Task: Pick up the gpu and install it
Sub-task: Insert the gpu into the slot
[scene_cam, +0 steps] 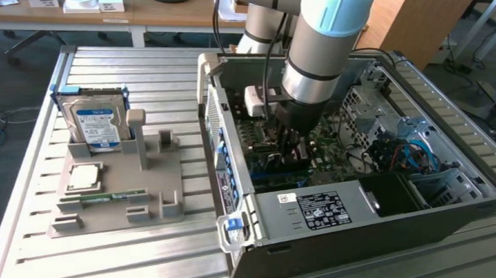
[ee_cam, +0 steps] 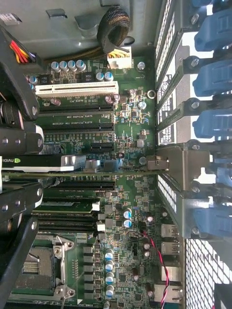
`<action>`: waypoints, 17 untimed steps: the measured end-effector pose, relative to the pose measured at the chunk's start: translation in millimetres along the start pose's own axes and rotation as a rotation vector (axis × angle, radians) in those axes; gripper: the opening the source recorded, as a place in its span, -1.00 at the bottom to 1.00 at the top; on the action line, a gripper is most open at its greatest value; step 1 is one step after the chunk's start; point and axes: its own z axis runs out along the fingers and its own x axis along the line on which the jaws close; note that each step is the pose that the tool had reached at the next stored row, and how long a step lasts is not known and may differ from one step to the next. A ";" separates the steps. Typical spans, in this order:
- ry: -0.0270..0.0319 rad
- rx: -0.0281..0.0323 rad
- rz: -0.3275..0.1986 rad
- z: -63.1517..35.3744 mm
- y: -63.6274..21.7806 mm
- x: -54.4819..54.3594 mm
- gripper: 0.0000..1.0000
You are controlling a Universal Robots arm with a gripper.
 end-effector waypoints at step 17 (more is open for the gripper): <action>-0.0009 0.0005 0.000 0.4 0.0 -0.1 -0.33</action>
